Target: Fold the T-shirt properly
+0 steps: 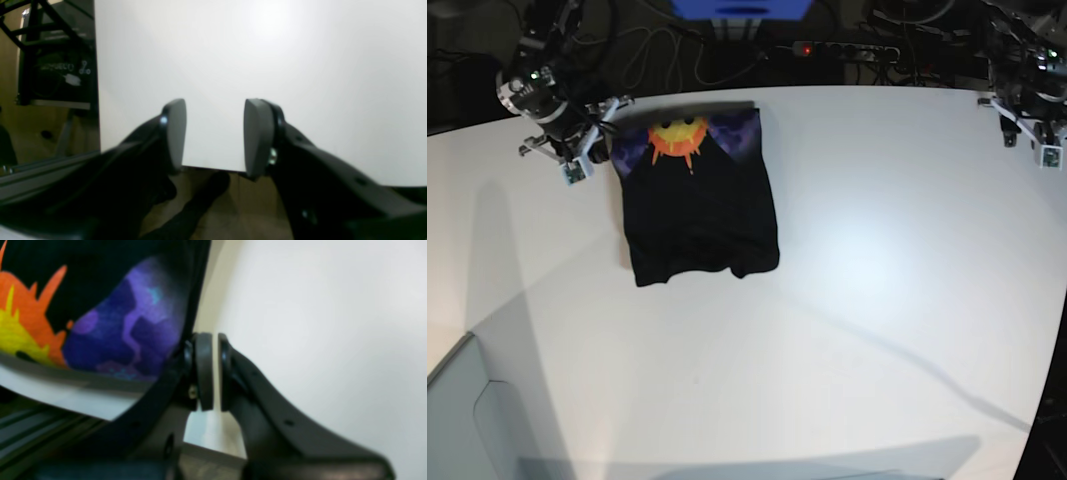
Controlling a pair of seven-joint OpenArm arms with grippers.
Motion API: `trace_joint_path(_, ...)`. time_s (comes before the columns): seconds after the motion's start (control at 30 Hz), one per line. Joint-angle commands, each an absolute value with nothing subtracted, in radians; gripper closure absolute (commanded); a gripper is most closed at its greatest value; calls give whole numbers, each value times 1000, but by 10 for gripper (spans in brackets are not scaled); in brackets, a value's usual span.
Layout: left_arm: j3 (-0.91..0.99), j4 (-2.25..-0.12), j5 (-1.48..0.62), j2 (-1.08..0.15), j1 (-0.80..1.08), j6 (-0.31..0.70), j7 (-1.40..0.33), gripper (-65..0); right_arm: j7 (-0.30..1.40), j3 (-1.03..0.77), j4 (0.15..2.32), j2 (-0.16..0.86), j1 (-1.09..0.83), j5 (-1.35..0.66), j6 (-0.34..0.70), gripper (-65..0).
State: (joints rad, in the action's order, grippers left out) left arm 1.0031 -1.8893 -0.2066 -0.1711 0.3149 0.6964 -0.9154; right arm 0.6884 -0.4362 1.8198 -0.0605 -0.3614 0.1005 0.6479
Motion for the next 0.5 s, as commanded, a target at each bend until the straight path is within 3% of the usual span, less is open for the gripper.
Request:
trace_joint_path(0.0,1007,-1911,-217,-182,325,693,-900,-268,671,-437,1837,-70,-372,73,651,-1)
trace_joint_path(0.47,1010,-1914,-220,-151,415,693,-900,-268,671,-483,1859,-79,-398,67,651,-1)
